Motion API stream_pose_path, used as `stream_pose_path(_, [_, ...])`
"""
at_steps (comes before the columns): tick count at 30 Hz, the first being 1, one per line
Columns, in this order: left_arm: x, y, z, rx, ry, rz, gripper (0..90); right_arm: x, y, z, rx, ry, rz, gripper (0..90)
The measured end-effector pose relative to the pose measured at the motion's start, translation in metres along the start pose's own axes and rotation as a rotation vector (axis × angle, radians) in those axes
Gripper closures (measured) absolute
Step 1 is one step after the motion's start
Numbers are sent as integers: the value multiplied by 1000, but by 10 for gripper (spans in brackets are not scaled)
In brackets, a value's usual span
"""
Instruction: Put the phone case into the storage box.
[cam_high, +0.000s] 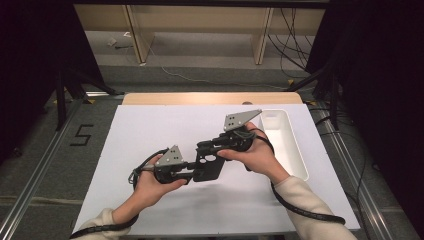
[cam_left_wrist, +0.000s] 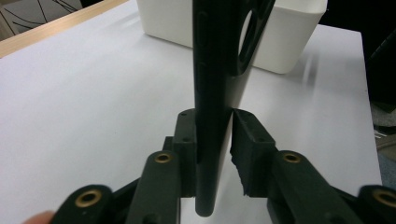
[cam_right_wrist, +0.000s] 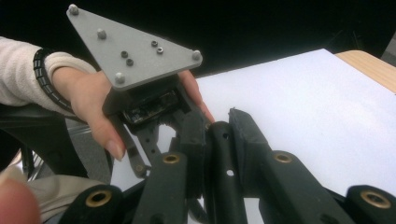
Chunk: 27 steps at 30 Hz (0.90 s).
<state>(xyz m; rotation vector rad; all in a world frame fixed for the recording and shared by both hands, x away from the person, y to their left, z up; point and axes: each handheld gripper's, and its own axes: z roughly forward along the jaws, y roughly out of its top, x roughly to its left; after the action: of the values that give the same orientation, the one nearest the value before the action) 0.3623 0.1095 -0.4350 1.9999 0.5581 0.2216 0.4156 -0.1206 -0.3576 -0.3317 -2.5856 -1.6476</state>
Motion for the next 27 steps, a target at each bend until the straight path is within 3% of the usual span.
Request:
stream_pose_path(5, [-1, 1, -1, 13, -10, -3, 766, 1, 1, 0, 2, 11, -18, 748])
stream_pose_path(10, [-3, 2, -2, 14, -15, -2, 795, 1, 1, -2, -1, 1, -44, 655])
stream_pose_path(15, [-3, 3, -3, 14, -4, -6, 799, 0, 1, -3, -15, -36, -58, 504])
stream_pose_path(19, [-2, 3, -4, 11, 23, -21, 801, -2, 0, -4, -73, -82, -46, 338])
stream_pose_path(27, [2, 3, -8, -3, 64, -47, 801, -6, -3, -9, -119, -100, -32, 286])
